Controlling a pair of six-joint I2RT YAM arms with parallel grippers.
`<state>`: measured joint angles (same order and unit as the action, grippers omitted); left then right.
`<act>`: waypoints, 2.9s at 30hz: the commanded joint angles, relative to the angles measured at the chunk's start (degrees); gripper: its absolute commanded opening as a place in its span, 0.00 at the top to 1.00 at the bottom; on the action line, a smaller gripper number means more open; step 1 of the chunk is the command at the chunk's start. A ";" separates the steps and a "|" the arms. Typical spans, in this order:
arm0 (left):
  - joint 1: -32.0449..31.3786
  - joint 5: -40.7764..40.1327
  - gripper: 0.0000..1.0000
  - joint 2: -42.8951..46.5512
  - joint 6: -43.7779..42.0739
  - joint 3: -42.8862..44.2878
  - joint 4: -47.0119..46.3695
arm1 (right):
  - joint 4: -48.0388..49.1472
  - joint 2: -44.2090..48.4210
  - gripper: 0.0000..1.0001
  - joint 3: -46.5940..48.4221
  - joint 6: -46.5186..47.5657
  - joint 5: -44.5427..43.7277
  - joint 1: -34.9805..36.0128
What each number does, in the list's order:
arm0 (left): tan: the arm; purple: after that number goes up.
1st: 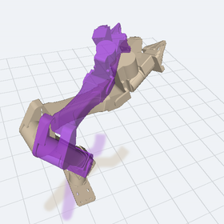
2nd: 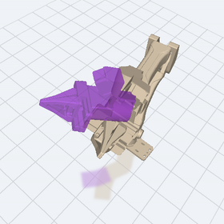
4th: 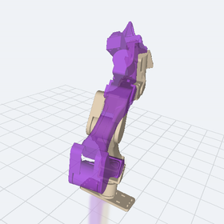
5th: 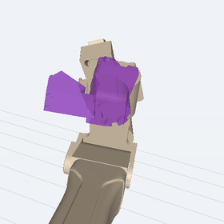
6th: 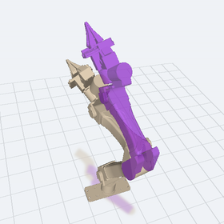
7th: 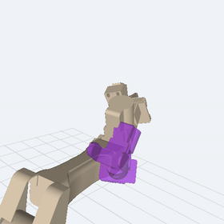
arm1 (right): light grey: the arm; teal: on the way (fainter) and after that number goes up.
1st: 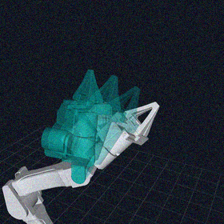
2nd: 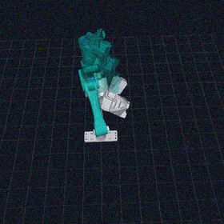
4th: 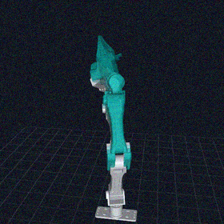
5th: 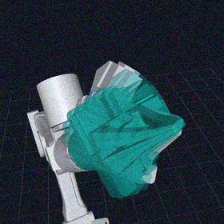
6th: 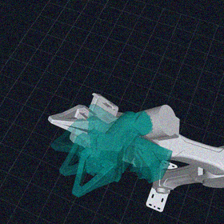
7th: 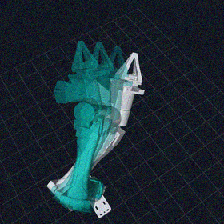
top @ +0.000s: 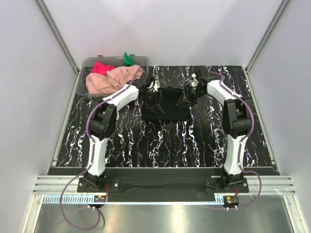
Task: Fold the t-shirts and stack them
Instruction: Fold the tshirt
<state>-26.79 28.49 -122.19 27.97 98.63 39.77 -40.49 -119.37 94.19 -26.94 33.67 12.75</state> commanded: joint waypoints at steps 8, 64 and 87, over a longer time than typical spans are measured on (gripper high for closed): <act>0.68 -7.13 0.54 -2.00 -0.72 2.00 0.74 | -0.72 -4.21 0.64 3.72 1.63 -2.46 1.22; -11.53 -23.48 1.00 11.00 3.14 -26.99 0.57 | -7.59 6.51 1.00 -21.06 -1.09 -21.54 13.17; -21.39 -32.80 0.60 36.41 8.87 -28.95 7.07 | -11.79 38.35 0.80 -27.59 -13.94 -29.97 24.34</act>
<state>-50.43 0.89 -88.44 39.48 61.60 45.67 -51.07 -83.29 60.55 -40.80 9.67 37.06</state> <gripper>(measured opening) 0.355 0.194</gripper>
